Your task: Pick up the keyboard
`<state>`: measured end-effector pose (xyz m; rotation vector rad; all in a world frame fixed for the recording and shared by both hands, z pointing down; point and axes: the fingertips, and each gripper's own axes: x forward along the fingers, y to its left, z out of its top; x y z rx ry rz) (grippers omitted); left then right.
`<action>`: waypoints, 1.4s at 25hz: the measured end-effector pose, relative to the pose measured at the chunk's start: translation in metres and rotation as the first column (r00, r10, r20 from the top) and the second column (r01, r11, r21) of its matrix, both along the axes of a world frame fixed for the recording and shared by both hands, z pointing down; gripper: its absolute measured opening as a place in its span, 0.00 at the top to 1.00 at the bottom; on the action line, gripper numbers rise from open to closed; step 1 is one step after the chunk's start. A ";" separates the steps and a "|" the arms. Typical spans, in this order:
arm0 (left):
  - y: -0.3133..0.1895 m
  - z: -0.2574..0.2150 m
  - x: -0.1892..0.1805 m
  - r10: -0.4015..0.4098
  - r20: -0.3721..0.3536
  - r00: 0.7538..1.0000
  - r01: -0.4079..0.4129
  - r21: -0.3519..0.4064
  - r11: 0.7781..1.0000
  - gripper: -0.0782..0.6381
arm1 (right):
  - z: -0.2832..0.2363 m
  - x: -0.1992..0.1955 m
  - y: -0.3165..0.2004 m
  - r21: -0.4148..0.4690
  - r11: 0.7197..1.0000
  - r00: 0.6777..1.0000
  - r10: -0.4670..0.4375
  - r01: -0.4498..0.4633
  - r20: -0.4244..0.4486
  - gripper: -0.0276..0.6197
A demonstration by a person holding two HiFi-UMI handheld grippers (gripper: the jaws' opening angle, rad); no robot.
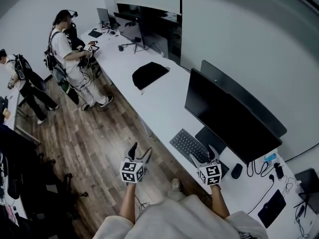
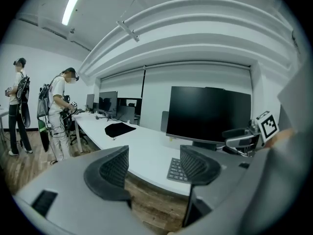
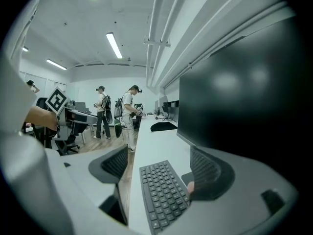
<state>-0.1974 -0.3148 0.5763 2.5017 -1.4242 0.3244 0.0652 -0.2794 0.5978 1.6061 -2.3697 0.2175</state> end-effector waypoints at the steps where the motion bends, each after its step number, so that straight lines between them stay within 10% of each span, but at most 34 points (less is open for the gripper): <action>1: -0.007 -0.001 0.005 0.000 0.001 1.000 0.000 -0.001 1.000 0.46 | 0.001 0.004 -0.006 -0.004 1.000 1.000 -0.001 0.001 0.002 0.35; 22: -0.070 0.002 0.084 0.138 0.021 0.990 -0.138 -0.016 0.990 0.46 | 0.019 0.058 -0.025 -0.050 0.992 0.993 0.114 -0.111 0.040 0.38; 35: -0.101 0.011 0.149 0.441 0.013 0.898 -0.440 -0.037 0.897 0.46 | 0.022 0.109 0.039 -0.069 0.882 0.884 0.468 -0.466 0.017 0.38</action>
